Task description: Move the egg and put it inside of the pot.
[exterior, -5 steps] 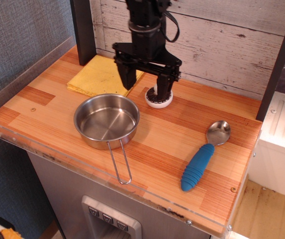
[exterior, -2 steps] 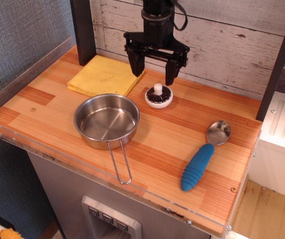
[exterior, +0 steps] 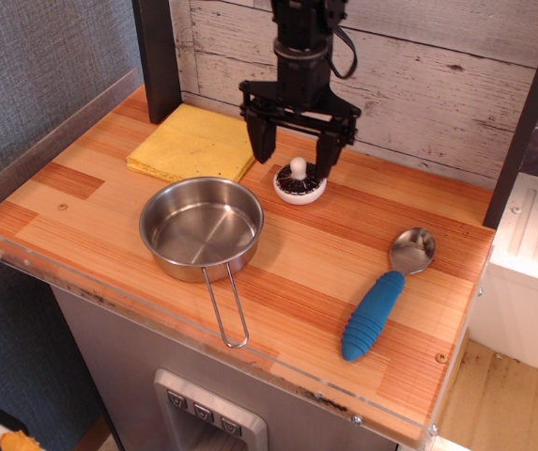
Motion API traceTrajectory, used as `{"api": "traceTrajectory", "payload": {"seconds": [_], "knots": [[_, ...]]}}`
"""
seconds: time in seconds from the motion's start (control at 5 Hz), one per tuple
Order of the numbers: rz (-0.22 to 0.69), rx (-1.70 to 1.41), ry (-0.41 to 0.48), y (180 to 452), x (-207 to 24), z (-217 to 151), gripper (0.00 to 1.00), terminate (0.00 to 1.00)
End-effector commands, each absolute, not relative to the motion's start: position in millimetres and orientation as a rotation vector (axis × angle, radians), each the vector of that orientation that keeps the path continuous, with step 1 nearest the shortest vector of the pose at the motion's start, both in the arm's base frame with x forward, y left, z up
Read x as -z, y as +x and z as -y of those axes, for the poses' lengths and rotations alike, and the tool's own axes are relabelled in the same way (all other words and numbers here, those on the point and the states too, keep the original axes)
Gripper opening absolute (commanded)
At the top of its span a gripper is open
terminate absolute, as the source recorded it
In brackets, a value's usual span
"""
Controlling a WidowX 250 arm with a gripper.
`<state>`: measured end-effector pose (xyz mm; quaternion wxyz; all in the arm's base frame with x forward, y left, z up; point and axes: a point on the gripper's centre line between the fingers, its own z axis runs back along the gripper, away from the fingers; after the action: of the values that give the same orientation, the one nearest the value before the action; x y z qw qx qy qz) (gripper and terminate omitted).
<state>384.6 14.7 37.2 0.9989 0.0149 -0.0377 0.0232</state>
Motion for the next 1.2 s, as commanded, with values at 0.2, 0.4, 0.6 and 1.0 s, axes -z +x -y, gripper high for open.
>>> {"api": "traceTrajectory", "payload": {"seconds": [0.2, 0.4, 0.6, 1.0], "knots": [[0.062, -0.064, 0.023, 387, -25, -10, 1.0, 0.0], [0.05, -0.078, 0.021, 386, -21, -10, 1.0, 0.0], [0.075, -0.061, 0.01, 387, -29, -9, 0.0, 0.0], [0.286, 0.03, -0.033, 359, -108, 0, 0.0, 0.0]]}}
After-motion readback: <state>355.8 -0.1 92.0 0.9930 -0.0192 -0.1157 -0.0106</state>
